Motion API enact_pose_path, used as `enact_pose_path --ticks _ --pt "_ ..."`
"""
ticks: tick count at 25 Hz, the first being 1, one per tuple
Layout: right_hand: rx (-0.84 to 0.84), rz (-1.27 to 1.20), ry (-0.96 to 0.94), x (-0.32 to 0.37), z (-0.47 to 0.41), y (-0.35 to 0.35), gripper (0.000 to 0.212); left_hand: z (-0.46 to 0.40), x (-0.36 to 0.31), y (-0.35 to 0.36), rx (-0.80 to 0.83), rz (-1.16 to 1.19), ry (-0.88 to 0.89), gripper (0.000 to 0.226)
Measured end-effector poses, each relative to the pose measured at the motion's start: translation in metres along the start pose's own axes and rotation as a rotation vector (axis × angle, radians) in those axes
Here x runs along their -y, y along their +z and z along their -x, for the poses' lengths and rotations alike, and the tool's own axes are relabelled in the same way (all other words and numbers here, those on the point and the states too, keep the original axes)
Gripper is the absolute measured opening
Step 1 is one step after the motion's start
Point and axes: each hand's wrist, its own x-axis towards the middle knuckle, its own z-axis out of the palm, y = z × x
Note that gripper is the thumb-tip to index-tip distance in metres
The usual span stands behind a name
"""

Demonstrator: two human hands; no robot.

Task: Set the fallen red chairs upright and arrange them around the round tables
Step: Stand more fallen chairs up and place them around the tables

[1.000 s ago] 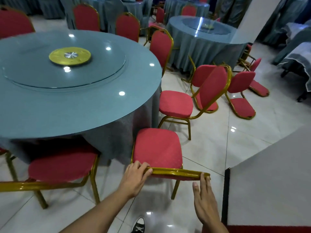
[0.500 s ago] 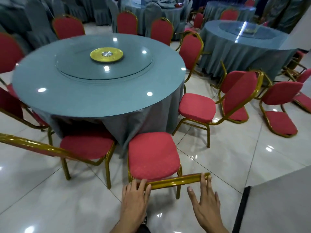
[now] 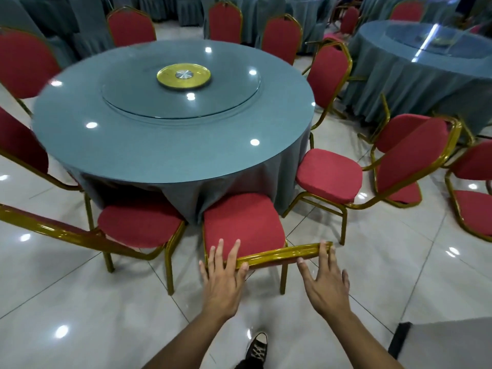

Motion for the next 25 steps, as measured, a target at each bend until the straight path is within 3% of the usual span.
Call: enact_pose_path --ticks 13,19,23,25 --pt "0.155 0.001 -0.134 0.034 -0.157 -0.041 0.086 -0.142 -0.025 -0.008 0.011 0.026 -0.08 0.054" --pt "0.216 0.016 -0.182 0.033 -0.191 -0.052 0.087 -0.161 -0.036 -0.006 0.026 0.027 -0.112 0.063" --pt "0.233 0.002 -0.245 0.018 -0.21 -0.071 0.084 -0.161 -0.065 0.0 0.028 -0.053 -0.239 0.06" --pt "0.225 -0.008 -0.321 0.004 -0.212 -0.078 0.082 -0.16 -0.089 0.009 -0.069 -0.058 -0.308 0.062"
